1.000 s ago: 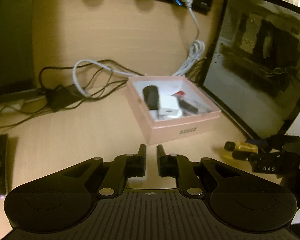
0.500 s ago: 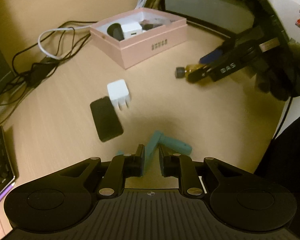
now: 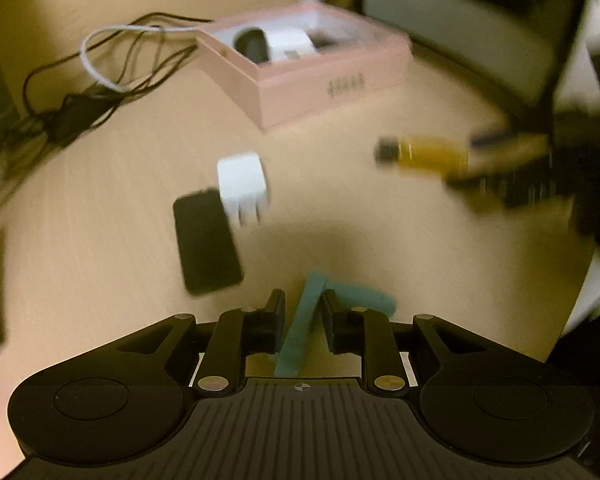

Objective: Organize rigid objects
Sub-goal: 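Open left gripper to release teal clip on desk while right sets bottle down, then grasp the white plug adapter on the desk with the left gripper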

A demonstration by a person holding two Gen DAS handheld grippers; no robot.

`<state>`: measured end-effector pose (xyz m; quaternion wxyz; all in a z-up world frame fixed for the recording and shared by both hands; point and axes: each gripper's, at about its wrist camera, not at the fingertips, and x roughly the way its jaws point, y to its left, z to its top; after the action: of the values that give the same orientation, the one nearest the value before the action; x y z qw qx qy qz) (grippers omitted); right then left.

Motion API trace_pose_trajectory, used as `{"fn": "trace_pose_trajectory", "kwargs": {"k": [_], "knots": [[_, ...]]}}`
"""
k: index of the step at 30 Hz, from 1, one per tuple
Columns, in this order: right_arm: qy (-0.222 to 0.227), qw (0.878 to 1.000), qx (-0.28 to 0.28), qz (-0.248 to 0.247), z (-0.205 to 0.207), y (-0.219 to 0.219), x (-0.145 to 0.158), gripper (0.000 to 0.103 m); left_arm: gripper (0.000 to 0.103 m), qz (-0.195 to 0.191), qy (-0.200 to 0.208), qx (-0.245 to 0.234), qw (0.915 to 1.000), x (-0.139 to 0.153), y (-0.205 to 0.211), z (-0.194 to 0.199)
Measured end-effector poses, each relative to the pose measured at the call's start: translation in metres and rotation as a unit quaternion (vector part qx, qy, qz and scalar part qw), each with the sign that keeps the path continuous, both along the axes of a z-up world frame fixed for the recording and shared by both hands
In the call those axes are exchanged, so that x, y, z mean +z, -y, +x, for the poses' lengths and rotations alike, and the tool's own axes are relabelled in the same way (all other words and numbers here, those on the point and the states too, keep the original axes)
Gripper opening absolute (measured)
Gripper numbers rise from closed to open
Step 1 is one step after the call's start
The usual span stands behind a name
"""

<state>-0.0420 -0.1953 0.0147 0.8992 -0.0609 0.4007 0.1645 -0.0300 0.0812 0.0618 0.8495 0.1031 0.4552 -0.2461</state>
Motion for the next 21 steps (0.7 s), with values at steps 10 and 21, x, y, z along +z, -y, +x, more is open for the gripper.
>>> {"fn": "trace_pose_trajectory", "kwargs": {"k": [10, 21], "knots": [[0.019, 0.999, -0.026, 0.014, -0.007, 0.006, -0.008, 0.084, 0.024, -0.026, 0.032, 0.138, 0.9895, -0.001, 0.004, 0.062], [0.039, 0.998, -0.043, 0.021, -0.009, 0.009, -0.016, 0.100, 0.041, -0.045, 0.035, 0.087, 0.9946, -0.010, 0.029, 0.062]]}}
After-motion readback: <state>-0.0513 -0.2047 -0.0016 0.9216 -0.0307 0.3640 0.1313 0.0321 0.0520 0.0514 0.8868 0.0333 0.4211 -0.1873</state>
